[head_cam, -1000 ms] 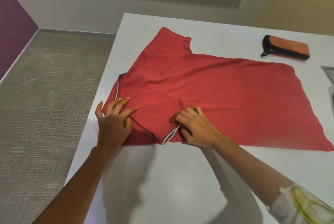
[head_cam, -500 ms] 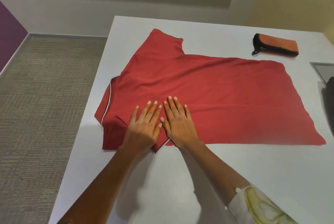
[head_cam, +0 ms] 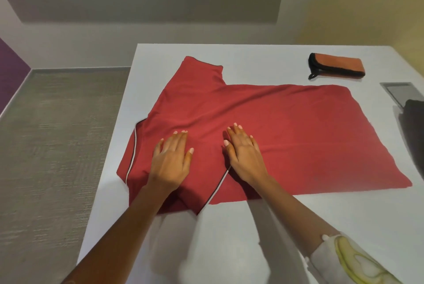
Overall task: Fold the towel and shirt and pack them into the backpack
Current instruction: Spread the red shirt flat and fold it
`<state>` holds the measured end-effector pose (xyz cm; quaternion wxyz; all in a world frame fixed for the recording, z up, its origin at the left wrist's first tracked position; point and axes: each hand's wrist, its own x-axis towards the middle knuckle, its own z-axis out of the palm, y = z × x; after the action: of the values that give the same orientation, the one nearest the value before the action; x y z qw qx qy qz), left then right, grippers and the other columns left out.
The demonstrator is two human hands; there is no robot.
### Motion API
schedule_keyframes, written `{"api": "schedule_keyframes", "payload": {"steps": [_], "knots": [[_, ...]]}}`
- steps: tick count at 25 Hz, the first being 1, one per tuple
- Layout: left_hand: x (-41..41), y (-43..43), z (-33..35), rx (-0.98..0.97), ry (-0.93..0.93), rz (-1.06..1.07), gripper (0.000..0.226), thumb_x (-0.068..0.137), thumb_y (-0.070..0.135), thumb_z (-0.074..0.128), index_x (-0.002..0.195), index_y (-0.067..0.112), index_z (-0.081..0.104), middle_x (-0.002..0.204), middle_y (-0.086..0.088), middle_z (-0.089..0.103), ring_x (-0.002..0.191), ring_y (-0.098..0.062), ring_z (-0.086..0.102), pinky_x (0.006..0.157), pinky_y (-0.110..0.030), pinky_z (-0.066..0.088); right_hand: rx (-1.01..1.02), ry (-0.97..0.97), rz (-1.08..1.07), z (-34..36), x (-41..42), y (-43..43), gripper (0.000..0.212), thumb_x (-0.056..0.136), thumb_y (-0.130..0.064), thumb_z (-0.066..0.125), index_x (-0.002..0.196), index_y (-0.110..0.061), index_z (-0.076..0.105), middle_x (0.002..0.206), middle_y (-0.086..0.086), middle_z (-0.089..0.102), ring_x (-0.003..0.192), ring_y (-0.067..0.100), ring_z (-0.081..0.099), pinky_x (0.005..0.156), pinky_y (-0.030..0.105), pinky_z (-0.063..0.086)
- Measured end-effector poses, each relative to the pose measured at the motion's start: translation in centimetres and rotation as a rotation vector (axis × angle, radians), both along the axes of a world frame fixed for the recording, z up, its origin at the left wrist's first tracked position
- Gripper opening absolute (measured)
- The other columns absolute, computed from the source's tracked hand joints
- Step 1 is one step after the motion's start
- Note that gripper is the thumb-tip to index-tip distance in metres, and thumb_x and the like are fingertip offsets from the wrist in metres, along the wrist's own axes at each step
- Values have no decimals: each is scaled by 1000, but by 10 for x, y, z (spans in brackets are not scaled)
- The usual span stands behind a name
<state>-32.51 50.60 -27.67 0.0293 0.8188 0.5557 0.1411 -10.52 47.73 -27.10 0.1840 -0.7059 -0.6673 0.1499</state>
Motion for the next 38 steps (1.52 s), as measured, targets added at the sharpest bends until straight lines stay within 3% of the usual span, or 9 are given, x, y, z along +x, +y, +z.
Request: {"api": "schedule_keyframes", "payload": {"steps": [7,13,17,20,24,27,33,36,38], "knots": [[20,93,7,-172,111,1,55,103,38,30,152,15,28,160,0,23,150,-16,10,119,-47,12,-131,-136,-112,-8,82,61,54,102,-46,25,152,-24,29,163,2,14,150,16,4,120,45,7],[26,140,1,-448,194,180,66,96,64,17,154,37,0,162,12,-9,150,-13,-8,119,-51,2,-135,-274,-47,-20,122,78,67,95,-60,8,154,-31,18,163,1,8,151,16,0,120,46,4],[59,138,-2,-271,60,368,66,96,60,31,149,21,30,160,-5,21,148,-25,17,115,-57,11,-72,-187,-22,-20,131,78,72,91,-60,6,153,-29,25,163,1,14,150,15,4,120,44,7],[100,140,-2,16,-53,264,46,96,39,45,132,11,50,146,-13,44,135,-32,39,107,-55,27,18,-100,-157,-11,161,92,65,95,-54,13,148,-25,37,161,2,22,150,15,11,119,43,12],[141,175,7,-83,-25,61,52,96,15,45,147,27,39,154,-12,33,136,-36,36,101,-53,34,-24,-144,-317,-9,234,108,54,102,-44,24,150,-22,33,162,3,17,150,17,7,120,46,10],[155,203,7,-155,124,50,49,99,22,44,146,36,39,157,-13,25,136,-39,34,102,-55,31,-119,-208,-330,-11,282,111,58,102,-49,21,153,-23,24,163,4,10,151,18,1,120,48,5],[161,233,4,-159,32,310,30,93,37,56,115,17,61,134,-14,46,124,-35,39,102,-54,26,-209,-289,-337,-23,327,95,64,96,-64,14,154,-37,8,164,-1,-1,150,16,-7,120,48,-3],[183,230,5,-182,-31,480,29,90,30,56,113,11,60,135,-18,43,128,-35,33,106,-54,20,-189,-286,-356,-25,328,96,63,97,-63,17,154,-37,14,164,0,5,151,18,-1,119,48,1],[191,227,5,-131,-37,387,31,83,21,58,113,13,61,138,-17,41,130,-35,31,109,-53,18,-117,-306,-382,-18,329,103,55,100,-50,29,151,-30,28,161,6,20,148,25,16,116,50,15]]}}
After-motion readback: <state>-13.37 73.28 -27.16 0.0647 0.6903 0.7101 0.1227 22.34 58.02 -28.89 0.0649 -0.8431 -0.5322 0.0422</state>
